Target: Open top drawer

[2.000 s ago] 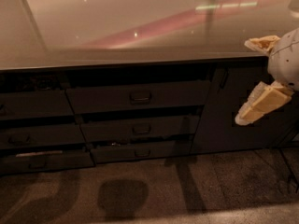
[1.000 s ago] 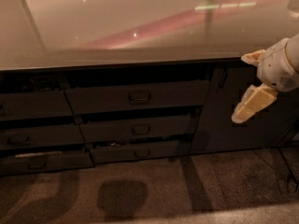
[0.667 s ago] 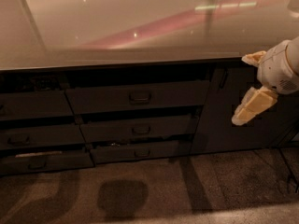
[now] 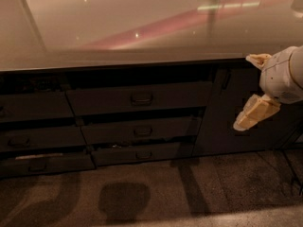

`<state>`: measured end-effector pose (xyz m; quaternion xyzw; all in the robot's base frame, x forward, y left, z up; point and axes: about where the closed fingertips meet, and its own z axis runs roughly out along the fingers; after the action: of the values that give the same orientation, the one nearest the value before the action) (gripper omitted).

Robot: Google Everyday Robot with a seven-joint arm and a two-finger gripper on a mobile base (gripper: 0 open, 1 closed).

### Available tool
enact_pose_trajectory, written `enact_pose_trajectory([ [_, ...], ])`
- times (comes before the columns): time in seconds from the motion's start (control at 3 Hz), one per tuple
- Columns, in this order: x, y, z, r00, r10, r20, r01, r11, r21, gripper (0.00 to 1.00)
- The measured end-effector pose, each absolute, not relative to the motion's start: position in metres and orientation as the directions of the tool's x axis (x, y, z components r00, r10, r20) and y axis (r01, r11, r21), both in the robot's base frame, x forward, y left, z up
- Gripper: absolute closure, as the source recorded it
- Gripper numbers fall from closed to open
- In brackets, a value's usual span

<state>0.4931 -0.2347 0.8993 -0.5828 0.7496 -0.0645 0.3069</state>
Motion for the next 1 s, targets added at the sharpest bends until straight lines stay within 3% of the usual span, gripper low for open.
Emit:
enact_pose_trajectory([
  [0.33,0.512,-0.240,0.886,-0.180,-0.912,-0.368,-0.852,0.331,-0.406,0.00],
  [1.0,0.568,-0.232,0.819,-0.228,-0.959,-0.170,-0.907,0.273,-0.322,0.00],
])
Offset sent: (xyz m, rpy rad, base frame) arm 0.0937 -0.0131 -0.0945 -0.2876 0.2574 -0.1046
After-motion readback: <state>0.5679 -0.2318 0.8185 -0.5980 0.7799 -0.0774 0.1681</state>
